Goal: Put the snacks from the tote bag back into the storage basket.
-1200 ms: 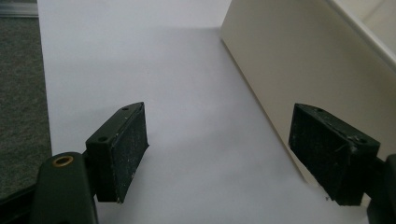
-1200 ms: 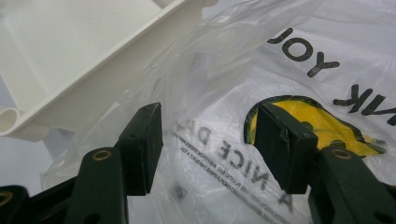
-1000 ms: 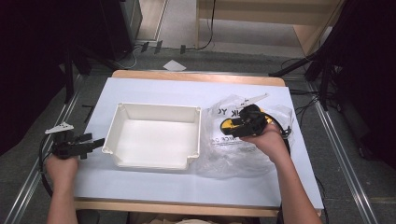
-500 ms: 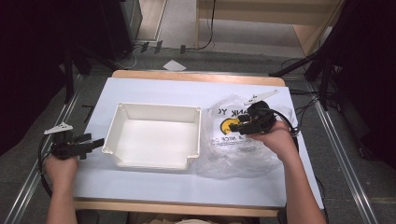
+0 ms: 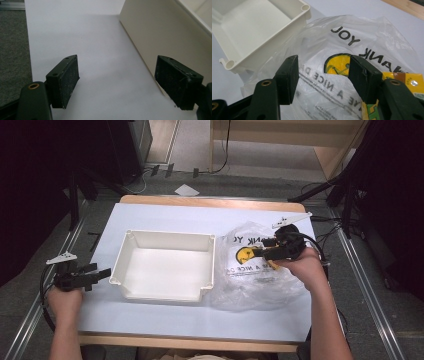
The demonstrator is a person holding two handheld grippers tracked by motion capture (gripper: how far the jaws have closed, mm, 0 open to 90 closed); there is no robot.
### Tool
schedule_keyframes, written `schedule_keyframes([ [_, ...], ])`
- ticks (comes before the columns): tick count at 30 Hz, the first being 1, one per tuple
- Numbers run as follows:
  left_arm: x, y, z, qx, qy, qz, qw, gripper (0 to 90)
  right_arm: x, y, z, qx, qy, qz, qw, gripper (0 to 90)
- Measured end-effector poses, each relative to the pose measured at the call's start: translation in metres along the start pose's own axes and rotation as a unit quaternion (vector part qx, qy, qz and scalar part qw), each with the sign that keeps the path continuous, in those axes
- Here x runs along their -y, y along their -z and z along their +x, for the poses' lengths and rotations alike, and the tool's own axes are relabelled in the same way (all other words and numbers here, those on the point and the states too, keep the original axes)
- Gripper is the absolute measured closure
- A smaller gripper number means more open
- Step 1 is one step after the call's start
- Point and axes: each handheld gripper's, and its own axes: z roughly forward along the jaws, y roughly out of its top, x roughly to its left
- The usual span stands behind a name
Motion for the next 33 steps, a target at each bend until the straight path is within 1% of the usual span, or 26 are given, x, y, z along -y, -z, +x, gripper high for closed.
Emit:
schedule_keyframes([
  [2,0.000,0.000,0.000,0.001,0.001,0.000,1.0000,20.8,0.000,0.001,0.000,0.000,0.000,-0.001,1.0000,42.7],
  [3,0.000,-0.001,0.000,0.002,-0.001,0.000,1.0000,20.8,0.001,0.005,-0.002,0.003,-0.003,-0.004,1.0000,42.7],
  [10,-0.002,-0.002,-0.001,0.002,-0.002,0.002,1.0000,20.8,0.004,0.015,-0.008,0.011,-0.011,-0.011,0.9998,42.8],
  [11,-0.002,-0.003,-0.001,0.003,-0.003,0.003,1.0000,20.8,0.005,0.019,-0.012,0.017,-0.016,-0.014,0.9996,42.8],
  [18,-0.004,-0.006,-0.001,0.004,-0.003,0.003,1.0000,20.8,0.010,0.028,-0.020,0.027,-0.030,-0.020,0.9990,42.6],
  [19,-0.004,-0.007,-0.001,0.005,-0.004,0.004,1.0000,20.8,0.012,0.031,-0.023,0.033,-0.037,-0.020,0.9986,42.5],
  [28,-0.006,-0.008,-0.001,0.007,-0.005,0.002,1.0000,20.8,0.019,0.031,-0.036,0.047,-0.050,-0.017,0.9975,42.3],
  [33,-0.005,-0.007,-0.001,0.007,-0.005,0.002,1.0000,20.8,0.024,0.032,-0.044,0.052,-0.065,-0.017,0.9964,42.0],
])
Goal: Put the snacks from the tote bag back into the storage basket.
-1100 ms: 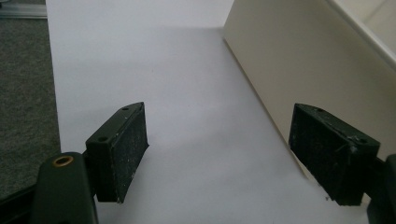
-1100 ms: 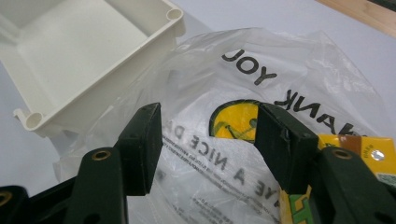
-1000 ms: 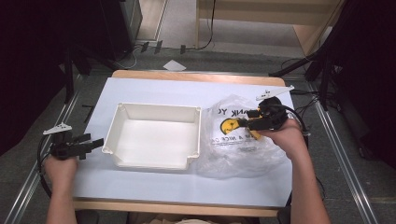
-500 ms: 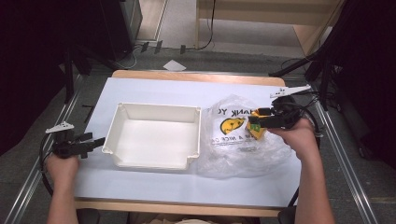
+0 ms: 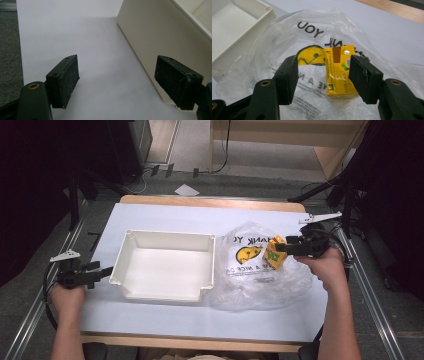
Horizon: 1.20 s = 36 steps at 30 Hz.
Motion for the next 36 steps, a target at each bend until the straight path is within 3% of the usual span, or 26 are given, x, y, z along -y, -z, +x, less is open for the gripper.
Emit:
schedule_keyframes([
  [4,0.000,0.000,0.000,-0.001,0.001,0.003,1.0000,20.8,0.003,0.001,-0.008,0.009,-0.011,-0.003,0.9999,41.6],
  [13,0.000,-0.001,0.000,0.000,0.000,0.003,1.0000,20.8,0.010,-0.007,-0.020,0.028,-0.021,0.018,0.9992,40.0],
  [29,0.000,-0.001,0.000,-0.001,-0.001,0.005,1.0000,20.8,0.013,-0.041,-0.017,0.028,-0.015,0.062,0.9976,38.9],
  [34,0.000,-0.001,0.000,-0.001,-0.001,0.005,1.0000,20.8,0.015,-0.057,-0.014,0.052,-0.003,0.087,0.9948,38.8],
  [36,0.000,-0.001,0.000,-0.001,-0.001,0.005,1.0000,20.8,0.016,-0.061,-0.014,0.049,-0.001,0.090,0.9947,39.0],
])
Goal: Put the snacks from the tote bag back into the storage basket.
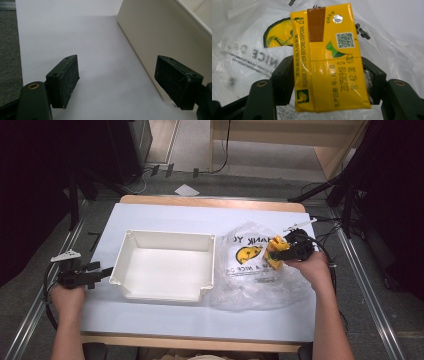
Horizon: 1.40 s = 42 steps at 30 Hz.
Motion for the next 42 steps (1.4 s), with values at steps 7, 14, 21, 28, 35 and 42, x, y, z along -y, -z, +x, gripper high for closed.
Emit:
schedule_keyframes([
  [7,0.000,0.000,0.000,0.000,-0.001,0.000,1.0000,20.8,0.000,-0.011,0.002,0.007,0.002,-0.001,1.0000,40.7],
  [14,0.000,0.000,0.000,0.000,0.000,0.001,1.0000,20.8,0.000,-0.014,0.001,0.016,0.000,-0.004,0.9999,46.9],
  [21,0.000,0.000,0.000,0.000,0.000,0.001,1.0000,20.8,0.000,-0.014,0.001,0.017,-0.004,-0.003,0.9998,48.7],
  [28,0.000,0.000,0.000,-0.002,0.001,0.000,1.0000,20.8,0.000,-0.014,0.000,0.015,0.003,-0.008,0.9998,49.1],
  [35,0.000,0.001,0.000,-0.003,0.002,-0.001,1.0000,20.8,0.000,-0.013,-0.001,0.014,0.005,-0.008,0.9999,49.6],
  [42,0.000,0.001,0.000,-0.003,0.003,-0.002,1.0000,20.8,-0.001,-0.012,0.000,0.018,0.005,-0.005,0.9998,50.0],
])
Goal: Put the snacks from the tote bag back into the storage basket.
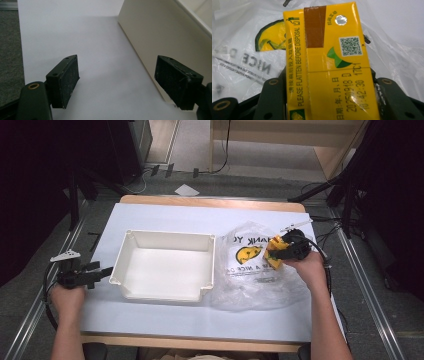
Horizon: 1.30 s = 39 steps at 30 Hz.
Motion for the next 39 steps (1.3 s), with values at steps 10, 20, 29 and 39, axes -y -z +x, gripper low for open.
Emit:
schedule_keyframes([
  [10,0.000,0.000,0.000,0.000,0.000,0.000,1.0000,20.8,-0.003,0.006,0.002,-0.005,0.004,-0.001,1.0000,50.2],
  [20,0.000,0.000,0.000,0.002,-0.001,0.000,1.0000,20.8,-0.009,0.014,0.013,-0.018,0.016,-0.002,0.9997,50.5],
  [29,0.000,0.000,0.000,0.001,-0.001,0.000,1.0000,20.8,-0.014,0.017,0.025,-0.026,0.035,-0.001,0.9990,50.7],
  [39,0.000,0.000,0.000,0.002,-0.001,0.000,1.0000,20.8,-0.019,0.018,0.036,-0.038,0.051,-0.003,0.9980,51.3],
])
